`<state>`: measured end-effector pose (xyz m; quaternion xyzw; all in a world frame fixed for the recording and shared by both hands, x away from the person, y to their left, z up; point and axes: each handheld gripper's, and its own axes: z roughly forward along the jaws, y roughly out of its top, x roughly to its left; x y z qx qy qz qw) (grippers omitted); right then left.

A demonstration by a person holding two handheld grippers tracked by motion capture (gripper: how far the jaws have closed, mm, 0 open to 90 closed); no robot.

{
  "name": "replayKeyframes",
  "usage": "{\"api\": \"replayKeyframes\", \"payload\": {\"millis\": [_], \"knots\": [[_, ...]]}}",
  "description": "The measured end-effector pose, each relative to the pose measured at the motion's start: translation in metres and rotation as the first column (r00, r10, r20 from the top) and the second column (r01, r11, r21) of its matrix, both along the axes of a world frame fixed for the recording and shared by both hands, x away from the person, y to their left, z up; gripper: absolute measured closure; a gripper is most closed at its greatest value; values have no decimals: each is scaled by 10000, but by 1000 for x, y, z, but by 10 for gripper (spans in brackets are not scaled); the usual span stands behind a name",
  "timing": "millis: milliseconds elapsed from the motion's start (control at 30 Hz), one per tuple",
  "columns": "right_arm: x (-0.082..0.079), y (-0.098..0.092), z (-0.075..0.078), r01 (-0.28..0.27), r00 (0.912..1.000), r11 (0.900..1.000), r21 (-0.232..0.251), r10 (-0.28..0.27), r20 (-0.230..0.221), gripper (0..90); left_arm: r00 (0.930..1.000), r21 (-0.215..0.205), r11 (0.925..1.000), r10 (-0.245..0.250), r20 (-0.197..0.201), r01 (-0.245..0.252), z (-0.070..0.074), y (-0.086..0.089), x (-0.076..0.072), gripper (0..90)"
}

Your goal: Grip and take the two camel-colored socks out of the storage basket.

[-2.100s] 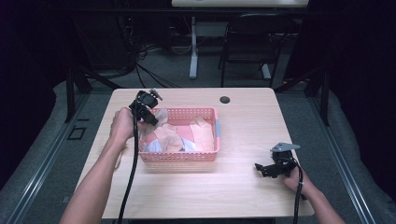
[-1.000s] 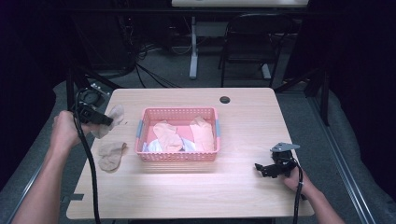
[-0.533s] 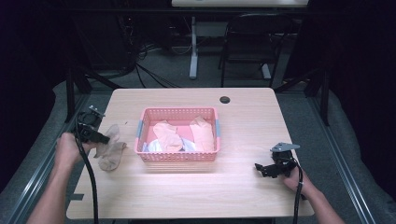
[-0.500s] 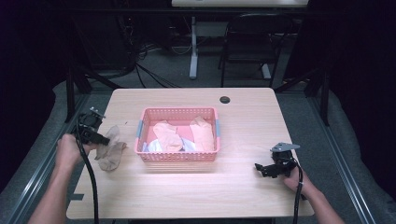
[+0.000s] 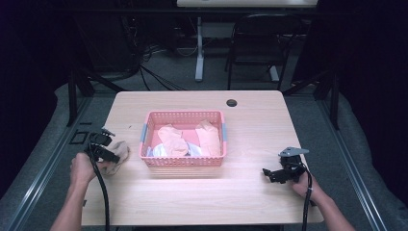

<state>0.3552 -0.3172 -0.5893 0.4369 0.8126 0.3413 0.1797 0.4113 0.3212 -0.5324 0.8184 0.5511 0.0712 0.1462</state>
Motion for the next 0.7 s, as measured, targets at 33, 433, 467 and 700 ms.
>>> {"api": "replayKeyframes", "payload": {"millis": [33,433,467,700], "knots": [[0,0,0,4,10000,10000,1,-4,-2,0,9999,81,9999,81,84,-82,1,0,-1,544],[0,0,0,-1,10000,10000,-4,1,-13,0,9927,215,9988,402,1136,-429,18,3,-48,24],[0,0,0,13,10000,10000,-27,-13,-8,0,9925,165,9989,426,1149,-448,17,3,-52,8],[0,0,0,-2,10000,10000,5,2,-9,0,9913,-351,9987,417,1250,-376,3,12,-66,0]]}}
